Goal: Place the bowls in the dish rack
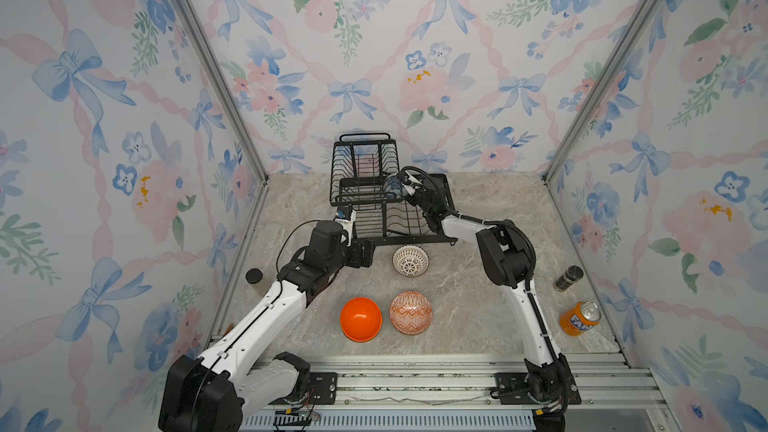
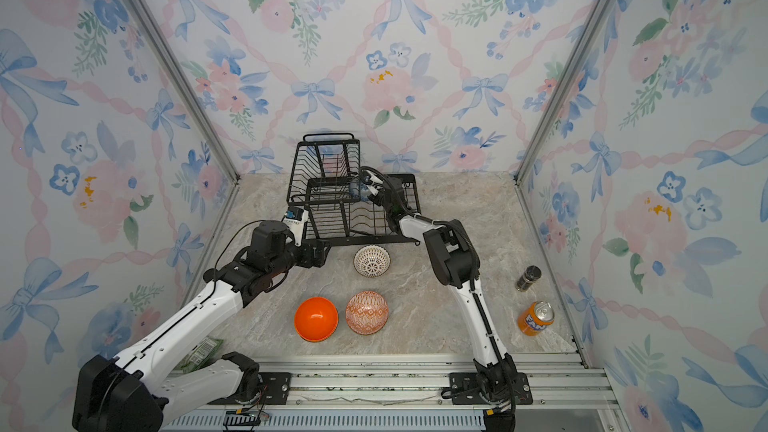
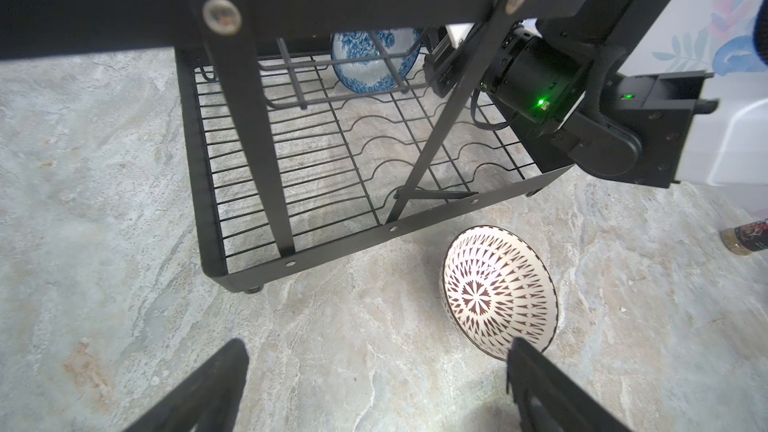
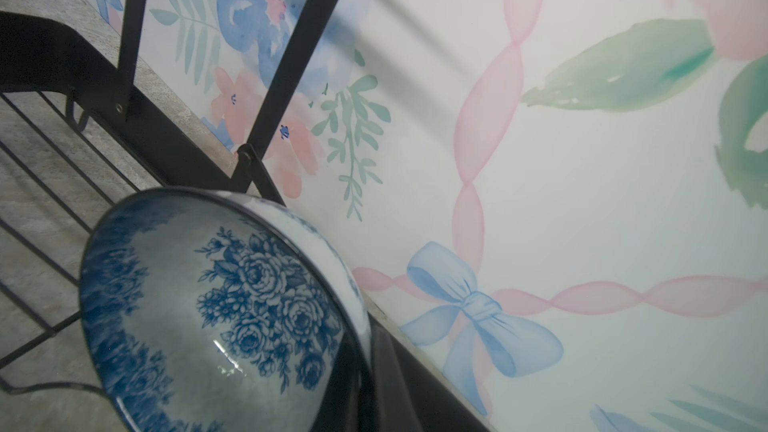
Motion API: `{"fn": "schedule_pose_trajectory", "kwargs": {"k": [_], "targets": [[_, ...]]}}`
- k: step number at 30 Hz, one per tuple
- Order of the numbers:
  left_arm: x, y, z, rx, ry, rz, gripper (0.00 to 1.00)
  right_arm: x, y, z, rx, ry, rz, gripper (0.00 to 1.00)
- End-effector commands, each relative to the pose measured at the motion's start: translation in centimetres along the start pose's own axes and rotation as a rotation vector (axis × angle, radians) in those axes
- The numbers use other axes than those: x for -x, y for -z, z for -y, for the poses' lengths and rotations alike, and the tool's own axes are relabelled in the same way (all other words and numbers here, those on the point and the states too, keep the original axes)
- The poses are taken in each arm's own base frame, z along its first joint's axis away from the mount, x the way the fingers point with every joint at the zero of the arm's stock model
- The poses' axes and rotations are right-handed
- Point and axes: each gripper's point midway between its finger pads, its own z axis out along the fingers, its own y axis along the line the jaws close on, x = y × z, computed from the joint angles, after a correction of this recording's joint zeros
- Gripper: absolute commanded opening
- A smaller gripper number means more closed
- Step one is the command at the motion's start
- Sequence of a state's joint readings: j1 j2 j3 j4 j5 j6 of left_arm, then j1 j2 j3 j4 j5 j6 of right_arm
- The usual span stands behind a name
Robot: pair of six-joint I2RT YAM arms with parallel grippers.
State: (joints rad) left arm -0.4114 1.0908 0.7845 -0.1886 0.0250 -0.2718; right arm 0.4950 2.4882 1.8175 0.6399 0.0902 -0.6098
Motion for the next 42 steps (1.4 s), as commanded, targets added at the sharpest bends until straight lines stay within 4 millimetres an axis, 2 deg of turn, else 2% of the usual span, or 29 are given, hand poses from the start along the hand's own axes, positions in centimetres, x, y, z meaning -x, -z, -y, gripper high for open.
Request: {"fn": "schedule_pose_trajectory", "kwargs": {"k": [1,12,26,42], "targets": [[-0.3,0.5,-0.1,-0.01,-0.008,0.002,0.98,0.1,-0.2,-2.7,0.032,0.009,0.025,0.0],[-0.3,0.4,0.0,-0.017,-0.005,-0.001,0.98,-0.2,-0.2,-1.9,-0.066,0.025,0.029,0.0],[-0.2,0.5,0.0,-0.017,-0.006,0.003,0.98,-1.5,1.0,-4.3,-0.014,0.057,0.031,0.0],[-0.3,0.7,-0.1,-0.02,-0.005,0.007,0.98,-0.9,1.9,-5.4,-0.001,0.074,0.044,0.0]]}}
